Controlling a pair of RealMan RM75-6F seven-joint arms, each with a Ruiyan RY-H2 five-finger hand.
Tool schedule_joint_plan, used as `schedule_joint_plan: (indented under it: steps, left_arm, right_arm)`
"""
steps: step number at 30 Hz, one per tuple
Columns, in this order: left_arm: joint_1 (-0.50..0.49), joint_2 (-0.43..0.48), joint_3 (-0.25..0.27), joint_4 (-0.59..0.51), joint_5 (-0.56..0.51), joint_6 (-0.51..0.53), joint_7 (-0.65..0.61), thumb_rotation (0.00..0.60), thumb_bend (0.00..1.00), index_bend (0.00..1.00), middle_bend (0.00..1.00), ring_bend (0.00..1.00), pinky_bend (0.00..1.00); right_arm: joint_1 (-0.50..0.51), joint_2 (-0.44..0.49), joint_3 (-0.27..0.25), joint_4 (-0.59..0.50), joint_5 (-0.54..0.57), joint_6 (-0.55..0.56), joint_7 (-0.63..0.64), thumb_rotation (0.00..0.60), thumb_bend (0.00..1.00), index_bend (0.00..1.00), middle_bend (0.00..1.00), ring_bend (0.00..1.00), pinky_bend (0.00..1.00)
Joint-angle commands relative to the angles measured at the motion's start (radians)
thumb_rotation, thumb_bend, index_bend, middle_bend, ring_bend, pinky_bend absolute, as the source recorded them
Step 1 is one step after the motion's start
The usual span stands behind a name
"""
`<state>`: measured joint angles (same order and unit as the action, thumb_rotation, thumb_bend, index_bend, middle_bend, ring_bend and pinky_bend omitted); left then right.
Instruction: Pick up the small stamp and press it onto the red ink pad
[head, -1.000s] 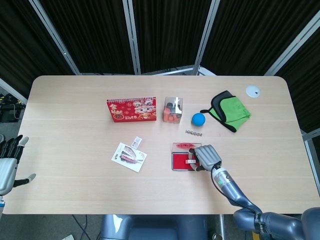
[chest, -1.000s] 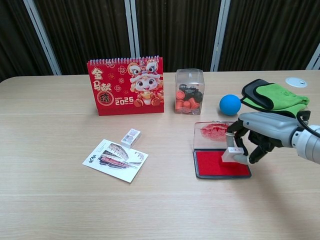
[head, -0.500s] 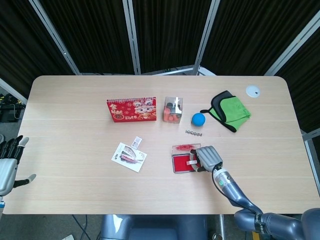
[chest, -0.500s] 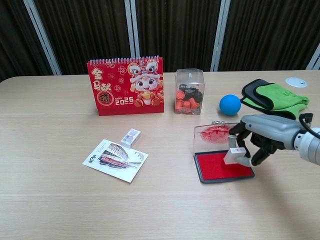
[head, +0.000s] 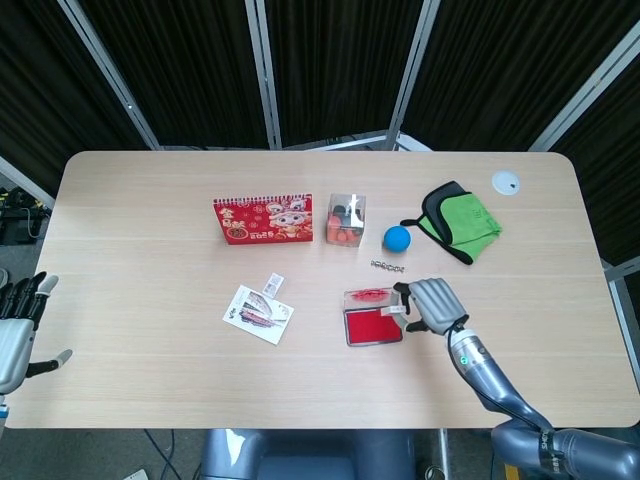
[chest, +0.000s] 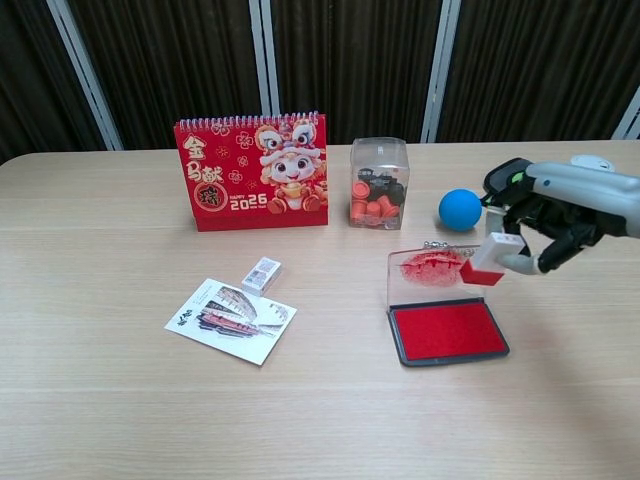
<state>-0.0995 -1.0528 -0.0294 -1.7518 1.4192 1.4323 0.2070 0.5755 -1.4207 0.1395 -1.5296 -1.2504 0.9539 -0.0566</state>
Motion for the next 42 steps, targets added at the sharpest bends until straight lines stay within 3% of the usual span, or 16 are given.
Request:
schedule_joint_plan:
  steps: [1,14,27,36,42]
  left_arm:
    - [0.001,0.001,0.002,-0.002,0.004,0.002,-0.001,0.6,0.0,0.0,0.0,0.0,0.0]
    - [-0.001,0.0,0.005,-0.009,0.007,-0.003,0.012,0.6,0.0,0.0,0.0,0.0,0.0]
    - [0.0,0.002,0.002,-0.009,0.0,-0.003,0.011,0.6,0.0,0.0,0.0,0.0,0.0]
    - [0.0,-0.002,-0.003,-0.004,-0.005,0.001,0.014,0.6,0.0,0.0,0.0,0.0,0.0]
    - [-0.001,-0.003,-0.001,-0.005,-0.004,-0.001,0.016,0.6,0.0,0.0,0.0,0.0,0.0]
  right_arm:
    - [-0.018,0.03,-0.013,0.015,0.002,0.003,0.009,0.6,0.5,0.58,0.64,0.93,1.0]
    - [-0.063,-0.031,-0.091,0.247,-0.05,-0.008,0.076,0.6,0.5,0.57,0.64,0.93,1.0]
    - [-0.067,-0.072,-0.106,0.327,-0.08,-0.015,0.064,0.6,0.5,0.55,0.63,0.93,1.0]
    - [-0.07,-0.065,-0.113,0.332,-0.082,-0.032,0.05,0.6,0.28,0.47,0.55,0.92,1.0]
    - [-0.072,-0.062,-0.112,0.334,-0.086,-0.032,0.052,0.6,0.24,0.44,0.54,0.92,1.0]
